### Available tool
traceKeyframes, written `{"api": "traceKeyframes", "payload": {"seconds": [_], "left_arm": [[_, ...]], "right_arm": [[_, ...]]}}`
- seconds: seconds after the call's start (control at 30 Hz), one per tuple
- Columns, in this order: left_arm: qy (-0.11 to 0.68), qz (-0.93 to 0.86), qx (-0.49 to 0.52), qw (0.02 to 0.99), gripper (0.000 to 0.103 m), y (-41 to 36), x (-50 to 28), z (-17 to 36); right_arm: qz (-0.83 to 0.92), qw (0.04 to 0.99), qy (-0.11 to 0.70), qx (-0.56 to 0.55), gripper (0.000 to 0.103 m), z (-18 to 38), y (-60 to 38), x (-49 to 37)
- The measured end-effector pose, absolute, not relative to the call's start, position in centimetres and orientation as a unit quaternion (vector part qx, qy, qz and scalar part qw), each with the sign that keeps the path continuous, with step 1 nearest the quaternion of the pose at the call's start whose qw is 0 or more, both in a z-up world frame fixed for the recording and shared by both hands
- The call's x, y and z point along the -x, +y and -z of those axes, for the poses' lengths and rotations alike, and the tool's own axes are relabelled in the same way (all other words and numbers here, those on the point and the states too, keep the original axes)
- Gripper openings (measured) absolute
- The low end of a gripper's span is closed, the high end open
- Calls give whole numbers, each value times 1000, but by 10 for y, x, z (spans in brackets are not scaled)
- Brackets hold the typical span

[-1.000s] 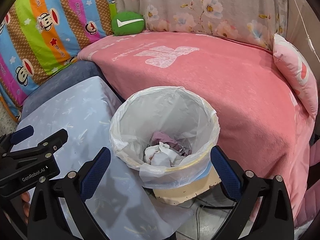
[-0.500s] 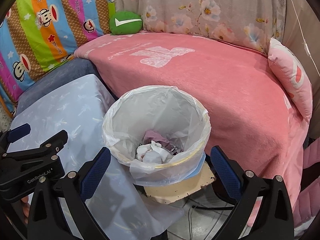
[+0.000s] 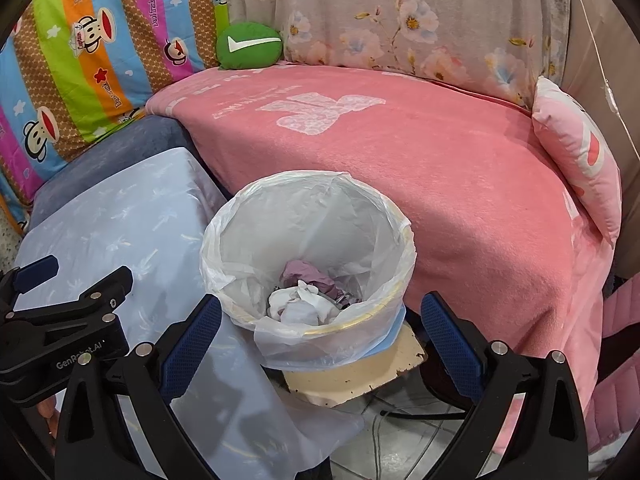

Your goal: Collect trash

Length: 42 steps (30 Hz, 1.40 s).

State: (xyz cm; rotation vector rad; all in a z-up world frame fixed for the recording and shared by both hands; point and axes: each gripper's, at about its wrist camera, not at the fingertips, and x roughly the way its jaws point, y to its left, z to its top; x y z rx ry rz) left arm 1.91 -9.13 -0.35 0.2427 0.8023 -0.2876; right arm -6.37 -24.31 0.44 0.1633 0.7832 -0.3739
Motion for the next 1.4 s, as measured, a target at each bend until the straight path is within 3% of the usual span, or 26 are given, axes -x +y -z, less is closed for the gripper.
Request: {"api": "traceKeyframes", "payload": {"seconds": [1.4], "left_arm": [[387,132,-115,905,94,-88,-16,8]], "right_arm": [[180,901,386,-79,98,0,-240,65]]}}
